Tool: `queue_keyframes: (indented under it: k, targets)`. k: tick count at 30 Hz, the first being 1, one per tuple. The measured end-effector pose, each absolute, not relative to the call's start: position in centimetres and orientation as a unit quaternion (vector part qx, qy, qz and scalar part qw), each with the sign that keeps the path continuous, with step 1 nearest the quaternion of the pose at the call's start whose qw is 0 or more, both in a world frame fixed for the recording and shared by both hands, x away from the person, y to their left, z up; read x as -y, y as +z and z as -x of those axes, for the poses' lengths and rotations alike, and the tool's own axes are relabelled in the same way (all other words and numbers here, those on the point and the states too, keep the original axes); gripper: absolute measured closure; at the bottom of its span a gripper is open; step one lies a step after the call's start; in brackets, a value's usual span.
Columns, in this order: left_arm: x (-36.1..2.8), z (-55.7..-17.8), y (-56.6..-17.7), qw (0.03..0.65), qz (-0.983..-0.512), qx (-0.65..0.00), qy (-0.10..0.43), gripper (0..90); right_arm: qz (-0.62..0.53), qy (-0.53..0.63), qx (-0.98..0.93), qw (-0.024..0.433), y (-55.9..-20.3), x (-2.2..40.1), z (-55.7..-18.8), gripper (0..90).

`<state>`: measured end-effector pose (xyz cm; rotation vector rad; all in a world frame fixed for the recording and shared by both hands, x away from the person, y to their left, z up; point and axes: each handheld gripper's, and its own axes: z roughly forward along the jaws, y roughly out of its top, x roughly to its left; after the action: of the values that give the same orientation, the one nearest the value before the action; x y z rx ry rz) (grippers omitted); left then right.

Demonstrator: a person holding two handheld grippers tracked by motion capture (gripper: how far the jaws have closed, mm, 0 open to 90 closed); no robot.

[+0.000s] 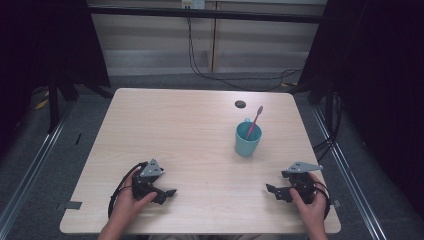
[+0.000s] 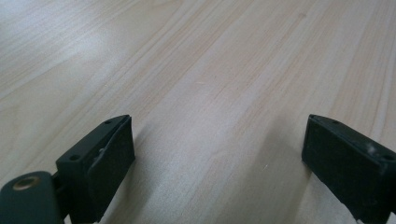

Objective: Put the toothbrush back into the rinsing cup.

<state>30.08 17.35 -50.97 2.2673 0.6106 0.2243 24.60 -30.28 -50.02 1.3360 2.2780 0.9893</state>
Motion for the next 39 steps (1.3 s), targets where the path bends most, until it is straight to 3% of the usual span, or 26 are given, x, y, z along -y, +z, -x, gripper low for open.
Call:
queue_keyframes:
  k: [39]
  targets:
    - [-17.41,-30.03,-50.95,0.381,-0.889,-0.239,0.087,9.2,-0.436,0.35,-0.811,0.172,-51.1,31.07,-24.17,12.5]
